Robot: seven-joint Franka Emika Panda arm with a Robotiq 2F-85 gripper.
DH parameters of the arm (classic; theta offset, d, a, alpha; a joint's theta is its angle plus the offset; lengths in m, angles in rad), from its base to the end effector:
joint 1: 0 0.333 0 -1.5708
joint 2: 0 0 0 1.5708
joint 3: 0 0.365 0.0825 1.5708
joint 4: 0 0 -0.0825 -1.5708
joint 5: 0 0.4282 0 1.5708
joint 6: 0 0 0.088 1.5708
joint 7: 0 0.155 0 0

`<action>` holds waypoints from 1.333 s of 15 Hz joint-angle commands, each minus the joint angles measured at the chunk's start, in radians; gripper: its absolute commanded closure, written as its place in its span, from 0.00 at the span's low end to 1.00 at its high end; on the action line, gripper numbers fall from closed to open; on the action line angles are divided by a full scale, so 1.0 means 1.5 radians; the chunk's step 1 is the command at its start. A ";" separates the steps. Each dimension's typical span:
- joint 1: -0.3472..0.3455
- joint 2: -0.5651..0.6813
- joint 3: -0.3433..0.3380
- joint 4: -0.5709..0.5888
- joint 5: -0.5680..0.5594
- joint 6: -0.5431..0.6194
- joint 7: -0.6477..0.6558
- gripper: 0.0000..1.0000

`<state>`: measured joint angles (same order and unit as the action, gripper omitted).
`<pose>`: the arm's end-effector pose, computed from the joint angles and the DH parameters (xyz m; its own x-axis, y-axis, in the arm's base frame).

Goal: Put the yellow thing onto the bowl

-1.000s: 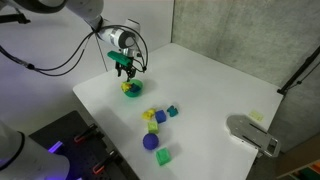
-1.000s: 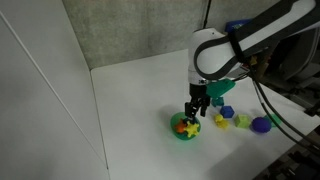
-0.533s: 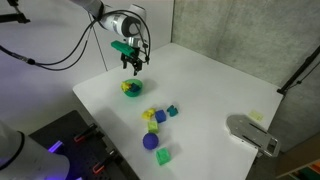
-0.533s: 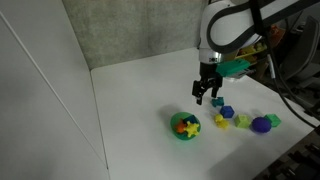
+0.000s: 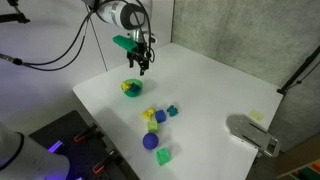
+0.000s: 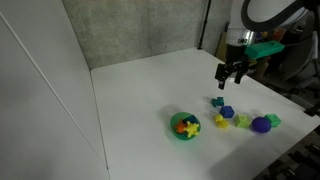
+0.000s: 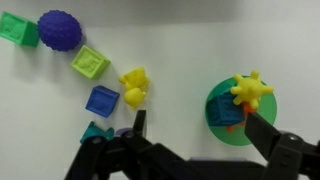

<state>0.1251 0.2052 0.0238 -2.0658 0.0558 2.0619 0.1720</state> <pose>0.5825 0.0927 0.2910 0.9756 -0.0521 -0.2133 -0.0557 -0.9984 -0.0112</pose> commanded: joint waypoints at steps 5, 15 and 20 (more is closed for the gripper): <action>-0.062 -0.194 -0.021 -0.168 -0.049 0.047 -0.059 0.00; -0.101 -0.367 -0.030 -0.235 -0.039 0.053 -0.057 0.00; -0.101 -0.357 -0.030 -0.229 -0.042 0.058 -0.065 0.00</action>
